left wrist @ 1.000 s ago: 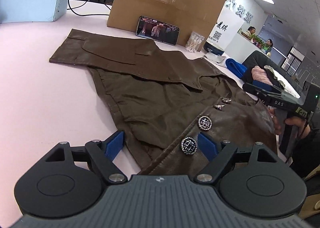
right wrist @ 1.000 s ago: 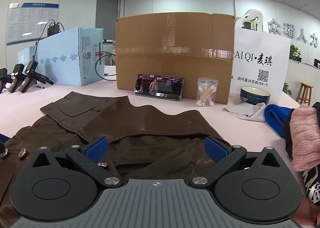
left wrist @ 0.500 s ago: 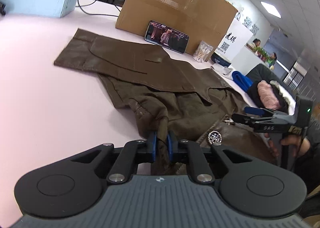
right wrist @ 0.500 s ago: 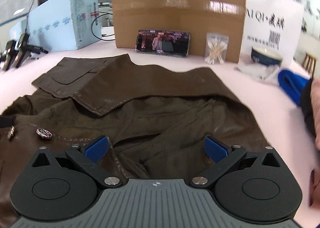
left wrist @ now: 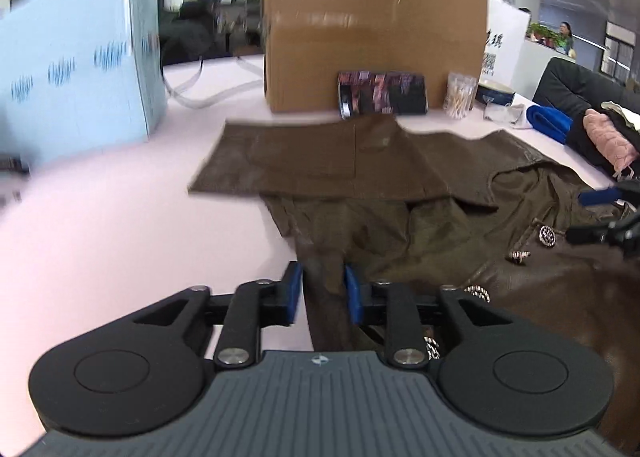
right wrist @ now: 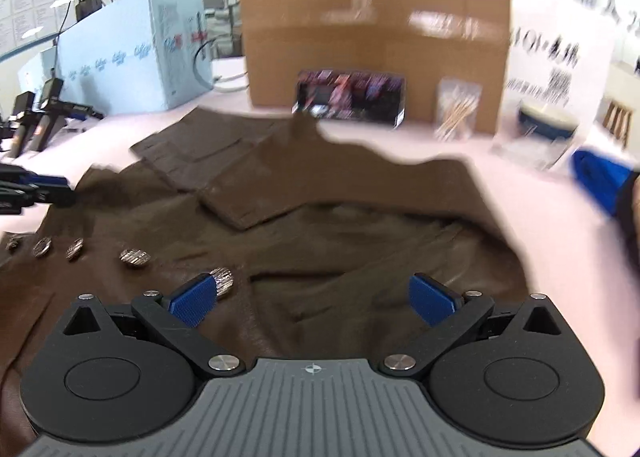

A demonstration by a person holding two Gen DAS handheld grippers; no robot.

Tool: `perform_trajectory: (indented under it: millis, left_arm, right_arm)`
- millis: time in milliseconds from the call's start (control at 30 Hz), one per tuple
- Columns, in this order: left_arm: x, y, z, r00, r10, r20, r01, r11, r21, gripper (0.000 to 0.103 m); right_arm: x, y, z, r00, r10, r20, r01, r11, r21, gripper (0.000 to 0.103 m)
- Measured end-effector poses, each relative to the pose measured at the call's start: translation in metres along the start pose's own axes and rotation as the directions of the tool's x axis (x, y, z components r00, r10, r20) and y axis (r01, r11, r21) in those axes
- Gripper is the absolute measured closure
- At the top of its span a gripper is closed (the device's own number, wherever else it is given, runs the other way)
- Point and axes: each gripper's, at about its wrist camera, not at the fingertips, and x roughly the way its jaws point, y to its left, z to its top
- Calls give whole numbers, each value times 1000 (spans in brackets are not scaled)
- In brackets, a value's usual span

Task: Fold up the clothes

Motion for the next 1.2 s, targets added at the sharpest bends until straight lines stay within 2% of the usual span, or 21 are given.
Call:
perform_trajectory:
  millis: [100,233,333,400,433,500,567,633,667,700,733,767,800,833,867,900,967,1067,1133,1200]
  left_arm:
    - [-10,0,12,994,82,75,-86,994,61,60]
    - [-9,-1,21,986,127,112,-138,986,92,50]
    - [-8,-8,27,975,167,146,-189,969,157,42]
    - [-6,-15,29,966,190,176,-225,952,208,35]
    - [-6,-18,30,962,195,191,-236,946,223,32]
    - [-4,-23,32,963,188,194,-231,946,227,31]
    - [-2,-33,33,964,173,204,-224,940,259,30]
    - [1,-43,32,963,170,209,-228,928,296,26]
    - [3,-48,31,965,161,207,-222,922,318,24]
    - [5,-52,30,967,153,204,-216,917,335,24]
    - [9,-58,28,969,146,201,-212,908,362,24]
    - [13,-64,27,971,139,197,-208,897,391,24]
    - [16,-68,26,972,132,195,-204,886,417,24]
    - [20,-72,26,973,125,193,-200,874,442,24]
    - [23,-75,24,974,121,191,-197,869,453,24]
    - [28,-79,24,976,114,183,-191,852,488,24]
    - [38,-83,25,977,118,177,-196,825,530,24]
    - [51,-82,27,976,135,169,-208,804,557,24]
    - [57,-80,27,979,134,151,-197,808,555,24]
    - [65,-79,23,983,137,125,-184,809,558,24]
  right_arm:
    - [-23,-16,16,992,-78,101,84,995,-53,0]
    - [-50,-34,31,956,-174,235,214,964,-155,0]
    - [-63,-42,42,912,-245,330,337,905,-259,0]
    - [-74,-50,52,850,-309,426,451,845,-286,0]
    - [-79,-54,56,835,-316,451,464,845,-267,0]
    - [-89,-66,62,814,-305,494,450,869,-206,0]
    - [-99,-80,67,801,-284,527,396,912,-110,0]
    - [-108,-100,71,804,-233,548,268,963,16,0]
    - [-113,-114,73,807,-200,556,174,980,100,0]
    - [-117,-127,75,806,-171,566,81,980,181,0]
    - [-121,-135,76,802,-158,577,29,974,226,0]
    - [-126,-147,76,789,-140,599,-35,962,271,0]
    - [-130,-153,77,775,-135,618,-54,959,277,0]
    - [-132,-153,80,769,-147,622,-18,968,250,0]
    - [-132,-149,84,766,-166,621,52,979,198,0]
    - [-132,-145,88,765,-178,620,105,983,152,0]
    - [-124,-135,98,785,-149,602,150,987,49,0]
    - [-102,-122,116,818,-69,572,124,991,-58,0]
    - [-81,-110,122,836,-15,548,88,990,-107,0]
    - [-48,-92,122,864,63,499,30,984,-176,0]
